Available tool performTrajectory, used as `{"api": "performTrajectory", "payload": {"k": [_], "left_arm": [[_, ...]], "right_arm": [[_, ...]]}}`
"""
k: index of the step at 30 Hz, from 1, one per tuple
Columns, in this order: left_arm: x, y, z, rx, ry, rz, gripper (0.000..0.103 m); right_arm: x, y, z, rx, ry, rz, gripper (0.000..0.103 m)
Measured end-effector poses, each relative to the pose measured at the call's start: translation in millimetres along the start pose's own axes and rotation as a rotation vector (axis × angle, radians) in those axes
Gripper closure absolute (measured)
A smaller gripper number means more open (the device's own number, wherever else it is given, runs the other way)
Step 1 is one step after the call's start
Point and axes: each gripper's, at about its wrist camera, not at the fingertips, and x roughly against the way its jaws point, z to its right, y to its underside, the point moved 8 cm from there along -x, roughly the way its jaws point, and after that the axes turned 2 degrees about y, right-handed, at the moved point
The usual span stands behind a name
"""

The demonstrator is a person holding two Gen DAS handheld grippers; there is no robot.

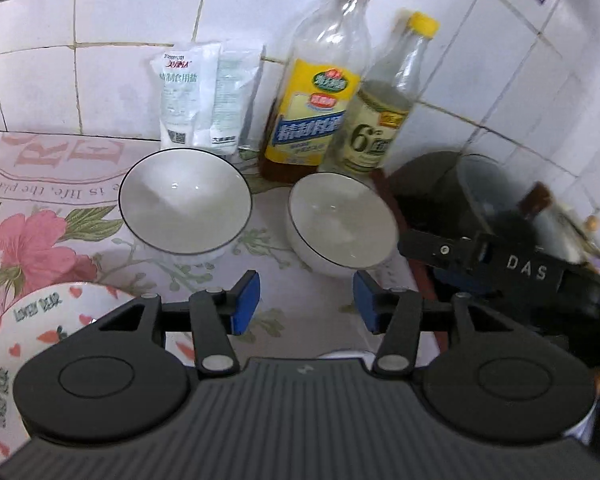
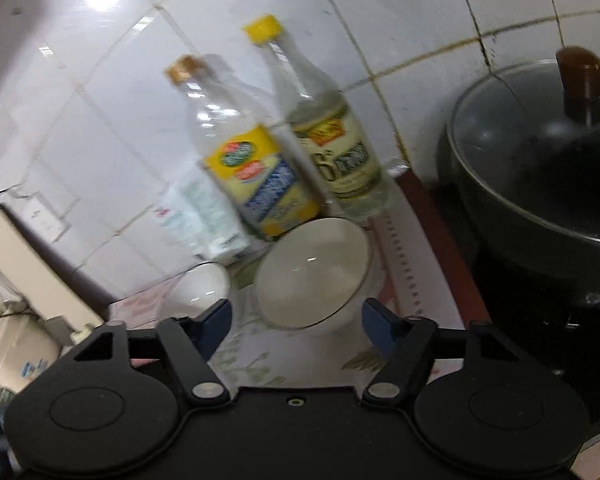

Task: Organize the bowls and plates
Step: 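Move both grippers to the white bowl by the bottles and grasp its rim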

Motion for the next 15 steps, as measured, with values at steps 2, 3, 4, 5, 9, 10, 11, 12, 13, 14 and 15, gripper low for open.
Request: {"api": "performTrajectory", "payload": {"k": [2,3,4,5,9,10,11,12,13,14,15], "left_arm": [[-13,-3,-3,0.025,-0.010,0.008,0.052],[-20,-6,-4,0.044,-0.011,0.008,0.052],[-27,-7,-5,0.062,-0.010,0.005,0.052],[-34,-9,-6,0.077,-0.011,0.000,0.052],[-55,-12,-4,0.119,-0.001,-0.030,0.055],[-60,-13,-5,0.132,-0.006,-0.047,0.055],[-66,-13,-4,0.139,-0.005,-0.066,0.055],[-71,-13,-4,0.147,-0.004,-0.079,0.057],[-74,-14,-4,0.150,-0.002,-0.086,0.058],[-78,-15,-2,0.146,0.003,-0.092,0.060],[-81,-16,-2,0.141,0.002,-0.100,0.067]], "right_arm": [[-13,-3,8,-0.005,0.034,-0.020,0.036],[-18,-4,11,-0.004,0.044,-0.029,0.037],[-24,-5,14,-0.005,0.058,-0.037,0.039],[-30,-6,17,-0.004,0.078,-0.044,0.040],[-50,-11,22,0.010,0.130,-0.056,0.047],[-54,-11,22,0.011,0.136,-0.062,0.050],[-58,-12,23,0.013,0.144,-0.068,0.055],[-62,-12,24,0.012,0.154,-0.073,0.056],[-65,-12,26,0.010,0.166,-0.078,0.060],[-68,-11,27,0.007,0.175,-0.083,0.067],[-70,-11,28,0.008,0.178,-0.087,0.071]]}}
